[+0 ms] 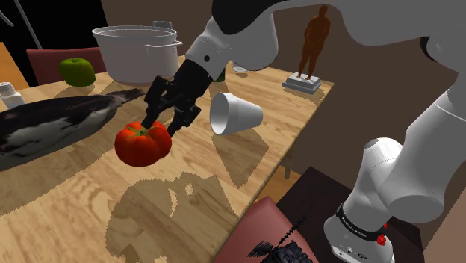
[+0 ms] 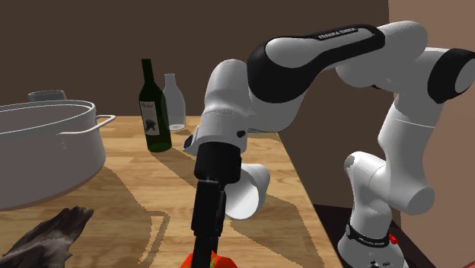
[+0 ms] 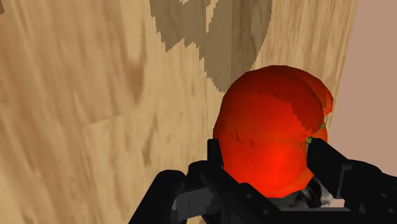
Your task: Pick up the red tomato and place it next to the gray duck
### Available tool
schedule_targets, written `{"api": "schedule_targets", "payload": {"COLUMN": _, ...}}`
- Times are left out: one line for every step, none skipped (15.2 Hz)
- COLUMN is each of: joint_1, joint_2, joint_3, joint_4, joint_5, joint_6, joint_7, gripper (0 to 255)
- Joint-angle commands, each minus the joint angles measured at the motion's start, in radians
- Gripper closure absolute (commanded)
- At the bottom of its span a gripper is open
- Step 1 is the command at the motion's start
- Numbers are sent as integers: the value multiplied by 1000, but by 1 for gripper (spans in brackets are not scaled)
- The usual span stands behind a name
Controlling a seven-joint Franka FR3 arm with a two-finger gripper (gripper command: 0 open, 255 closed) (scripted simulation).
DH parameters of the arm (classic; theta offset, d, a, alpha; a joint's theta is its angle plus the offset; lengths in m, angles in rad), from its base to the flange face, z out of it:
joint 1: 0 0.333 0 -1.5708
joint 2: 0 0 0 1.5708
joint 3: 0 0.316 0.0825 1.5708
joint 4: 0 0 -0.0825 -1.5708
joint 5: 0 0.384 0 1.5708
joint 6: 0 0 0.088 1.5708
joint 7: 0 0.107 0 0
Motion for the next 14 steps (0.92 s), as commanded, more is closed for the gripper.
{"api": "schedule_targets", "payload": {"joint_1": -2, "joint_2": -5, "joint_3": 0, "joint_4": 19, "joint_5": -12, "joint_6": -16, "joint_7": 21, "gripper": 255}}
{"api": "schedule_targets", "payload": {"joint_1": -3, "joint_2": -7, "joint_3": -1, "joint_4": 29, "joint_5": -17, "joint_6": -25, "joint_7": 31, "gripper": 255}}
{"api": "schedule_targets", "payload": {"joint_1": -4, "joint_2": -8, "joint_3": -1, "joint_4": 39, "joint_5": -23, "joint_6": -33, "joint_7": 41, "gripper": 255}}
{"api": "schedule_targets", "payload": {"joint_1": -5, "joint_2": -10, "joint_3": -2, "joint_4": 49, "joint_5": -28, "joint_6": -41, "joint_7": 51, "gripper": 255}}
{"api": "schedule_targets", "payload": {"joint_1": -6, "joint_2": -11, "joint_3": -2, "joint_4": 60, "joint_5": -34, "joint_6": -50, "joint_7": 60, "gripper": 255}}
{"api": "schedule_targets", "payload": {"joint_1": -7, "joint_2": -12, "joint_3": -3, "joint_4": 71, "joint_5": -39, "joint_6": -58, "joint_7": 70, "gripper": 255}}
{"api": "schedule_targets", "payload": {"joint_1": -8, "joint_2": -13, "joint_3": -3, "joint_4": 82, "joint_5": -44, "joint_6": -67, "joint_7": 79, "gripper": 255}}
{"api": "schedule_targets", "payload": {"joint_1": -9, "joint_2": -14, "joint_3": -4, "joint_4": 93, "joint_5": -49, "joint_6": -75, "joint_7": 89, "gripper": 255}}
{"api": "schedule_targets", "payload": {"joint_1": -9, "joint_2": -14, "joint_3": -4, "joint_4": 104, "joint_5": -54, "joint_6": -84, "joint_7": 98, "gripper": 255}}
{"api": "schedule_targets", "payload": {"joint_1": -10, "joint_2": -14, "joint_3": -4, "joint_4": 116, "joint_5": -58, "joint_6": -93, "joint_7": 107, "gripper": 255}}
{"api": "schedule_targets", "payload": {"joint_1": -11, "joint_2": -14, "joint_3": -5, "joint_4": 128, "joint_5": -63, "joint_6": -102, "joint_7": 117, "gripper": 255}}
{"api": "schedule_targets", "payload": {"joint_1": -12, "joint_2": -14, "joint_3": -5, "joint_4": 140, "joint_5": -67, "joint_6": -110, "joint_7": 126, "gripper": 255}}
{"api": "schedule_targets", "payload": {"joint_1": -13, "joint_2": -14, "joint_3": -6, "joint_4": 152, "joint_5": -72, "joint_6": -119, "joint_7": 135, "gripper": 255}}
{"api": "schedule_targets", "payload": {"joint_1": -14, "joint_2": -13, "joint_3": -7, "joint_4": 165, "joint_5": -76, "joint_6": -128, "joint_7": 144, "gripper": 255}}
